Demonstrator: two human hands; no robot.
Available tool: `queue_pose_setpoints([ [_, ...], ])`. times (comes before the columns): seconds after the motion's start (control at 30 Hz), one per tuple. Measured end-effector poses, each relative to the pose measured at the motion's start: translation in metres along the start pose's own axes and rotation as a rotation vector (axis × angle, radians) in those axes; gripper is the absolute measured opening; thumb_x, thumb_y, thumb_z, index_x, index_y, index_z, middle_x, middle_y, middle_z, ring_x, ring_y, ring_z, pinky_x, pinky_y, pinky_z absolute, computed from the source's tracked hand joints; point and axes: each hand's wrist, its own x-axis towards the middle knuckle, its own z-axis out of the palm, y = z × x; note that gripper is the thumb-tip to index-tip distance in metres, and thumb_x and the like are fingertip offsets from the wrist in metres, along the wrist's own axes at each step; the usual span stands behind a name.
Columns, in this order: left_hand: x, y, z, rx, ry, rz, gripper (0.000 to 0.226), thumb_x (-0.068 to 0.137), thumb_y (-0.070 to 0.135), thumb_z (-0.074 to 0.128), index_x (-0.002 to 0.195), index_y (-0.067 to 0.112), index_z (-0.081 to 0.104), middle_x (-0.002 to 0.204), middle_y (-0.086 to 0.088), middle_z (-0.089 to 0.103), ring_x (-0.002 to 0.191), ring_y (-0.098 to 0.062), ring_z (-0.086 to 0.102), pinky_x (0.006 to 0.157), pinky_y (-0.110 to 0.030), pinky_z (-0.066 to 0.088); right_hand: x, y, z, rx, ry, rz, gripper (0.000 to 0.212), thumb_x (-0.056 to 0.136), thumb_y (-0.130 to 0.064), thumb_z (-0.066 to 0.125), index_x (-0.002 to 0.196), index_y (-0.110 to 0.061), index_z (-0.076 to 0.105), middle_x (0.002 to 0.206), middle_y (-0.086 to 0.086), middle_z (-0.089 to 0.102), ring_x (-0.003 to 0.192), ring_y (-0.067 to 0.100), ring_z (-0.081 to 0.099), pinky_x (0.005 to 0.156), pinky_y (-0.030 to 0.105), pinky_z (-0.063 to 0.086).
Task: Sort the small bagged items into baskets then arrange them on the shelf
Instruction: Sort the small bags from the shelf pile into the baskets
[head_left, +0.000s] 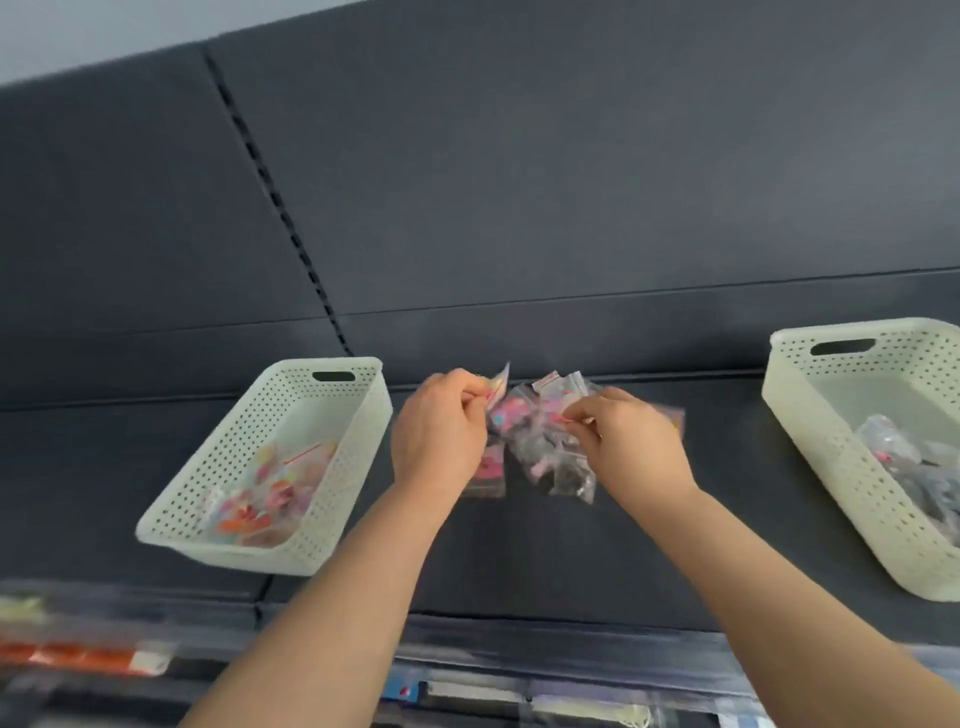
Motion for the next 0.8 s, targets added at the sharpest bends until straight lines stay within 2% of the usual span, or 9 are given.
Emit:
queue_pose_setpoints([
  [0.17,0.012,-0.096,-0.073,0.114,0.156,-0.274,0.017,0.096,0.026,0.057,0.102,0.031,0.072,0.105,0.010,0.070,0.093,-0.017,0.064,0.071,-0.034,0.050,0.032,-0.089,0.035,0.061,-0.078,-0.217,0.023,0.095,-0.023,0.052,0.108,-0.026,0.070,0.102,0.000,0.061,0.095,0.024,0.061,0.070,0.031,0.046],
  [0.23,0.010,-0.128,-0.090,0.154,0.111,-0.345,0.021,0.096,0.020,0.056,0.104,0.030,0.072,0.109,0.011,0.071,0.094,-0.017,0.065,0.070,-0.034,0.051,0.040,-0.122,0.048,0.079,-0.105,-0.274,0.023,0.096,-0.027,0.051,0.109,-0.027,0.070,0.102,-0.001,0.061,0.094,0.022,0.060,0.071,0.031,0.046],
  [0.33,0.005,-0.161,-0.103,0.197,-0.010,-0.396,0.021,0.095,0.018,0.056,0.106,0.028,0.071,0.112,0.008,0.071,0.101,-0.019,0.065,0.081,-0.038,0.054,0.053,-0.163,0.070,0.066,-0.135,-0.339,0.023,0.097,-0.030,0.051,0.098,-0.020,0.071,0.100,-0.001,0.061,0.091,0.023,0.061,0.070,0.032,0.048],
  [0.43,0.004,-0.175,-0.107,0.168,-0.029,-0.354,0.020,0.096,0.019,0.056,0.107,0.028,0.070,0.109,0.011,0.071,0.101,-0.016,0.065,0.084,-0.038,0.055,0.066,-0.194,0.094,0.031,-0.138,-0.351,0.020,0.095,-0.022,0.051,0.089,-0.018,0.070,0.097,-0.003,0.061,0.087,0.022,0.061,0.064,0.031,0.049],
  [0.5,0.007,-0.177,-0.108,0.143,-0.024,-0.323,0.020,0.096,0.019,0.056,0.108,0.028,0.070,0.108,0.013,0.071,0.101,-0.016,0.065,0.084,-0.037,0.055,0.073,-0.207,0.109,-0.009,-0.162,-0.359,0.020,0.095,-0.023,0.051,0.088,-0.021,0.070,0.097,-0.003,0.062,0.087,0.022,0.062,0.062,0.030,0.049],
  [0.63,0.024,-0.167,-0.108,0.104,-0.016,-0.241,0.022,0.097,0.019,0.055,0.112,0.027,0.068,0.110,0.011,0.071,0.102,-0.018,0.064,0.086,-0.037,0.053,0.075,-0.209,0.123,-0.016,-0.282,-0.326,0.026,0.093,-0.021,0.051,0.114,-0.028,0.066,0.121,-0.007,0.062,0.107,0.018,0.060,0.078,0.030,0.048],
  [0.7,0.034,-0.155,-0.102,0.087,-0.022,-0.186,0.023,0.097,0.019,0.054,0.113,0.027,0.068,0.112,0.010,0.070,0.104,-0.018,0.064,0.087,-0.037,0.052,0.071,-0.195,0.120,0.005,-0.201,-0.301,0.030,0.093,-0.016,0.050,0.116,-0.028,0.066,0.122,-0.008,0.061,0.110,0.015,0.058,0.078,0.030,0.048],
  [0.8,0.043,-0.130,-0.081,0.076,-0.076,-0.093,0.026,0.097,0.018,0.051,0.115,0.026,0.067,0.114,0.008,0.069,0.107,-0.018,0.062,0.086,-0.034,0.050,0.065,-0.160,0.107,-0.039,-0.104,-0.230,0.029,0.093,-0.014,0.049,0.108,-0.027,0.069,0.112,-0.005,0.064,0.103,0.019,0.060,0.072,0.032,0.051],
])
